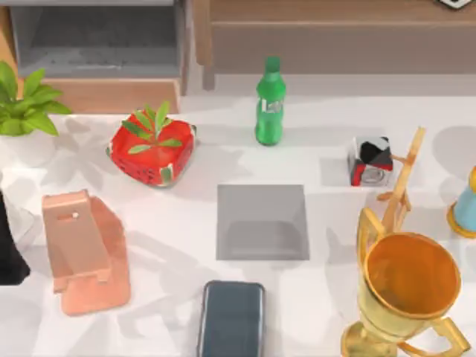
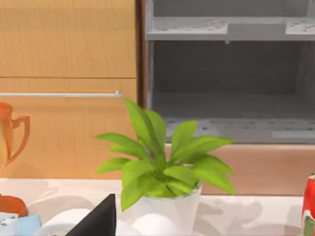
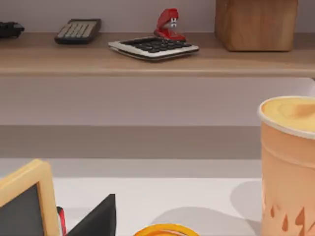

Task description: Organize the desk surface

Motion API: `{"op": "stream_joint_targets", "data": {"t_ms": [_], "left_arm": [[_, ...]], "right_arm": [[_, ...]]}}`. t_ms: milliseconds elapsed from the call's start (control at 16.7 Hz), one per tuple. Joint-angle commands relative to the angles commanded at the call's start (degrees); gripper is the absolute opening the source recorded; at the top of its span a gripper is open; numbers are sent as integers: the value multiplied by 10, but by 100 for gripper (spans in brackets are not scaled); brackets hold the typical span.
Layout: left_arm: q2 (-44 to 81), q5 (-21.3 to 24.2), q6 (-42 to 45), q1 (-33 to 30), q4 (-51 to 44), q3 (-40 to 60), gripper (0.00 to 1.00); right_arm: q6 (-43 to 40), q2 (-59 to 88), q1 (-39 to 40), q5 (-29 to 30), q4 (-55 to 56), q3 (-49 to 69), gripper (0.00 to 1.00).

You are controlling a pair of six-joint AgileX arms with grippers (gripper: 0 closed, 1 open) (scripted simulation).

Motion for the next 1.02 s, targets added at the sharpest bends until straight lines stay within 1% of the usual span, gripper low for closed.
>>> {"op": "stream_joint_targets", "data": {"t_ms": [180, 420, 600, 1020], "left_arm": [[7, 0, 2, 4, -7, 6, 100], [93, 0, 28, 42, -83, 71, 100], [218, 0, 59, 90, -177, 152, 100], [575, 0, 142, 219, -428, 368, 100]], "right_arm": [[0, 0, 0, 0, 0, 0, 100], [0, 0, 0, 0, 0, 0, 100], [0, 0, 0, 0, 0, 0, 100], [0, 0, 0, 0, 0, 0, 100]]}}
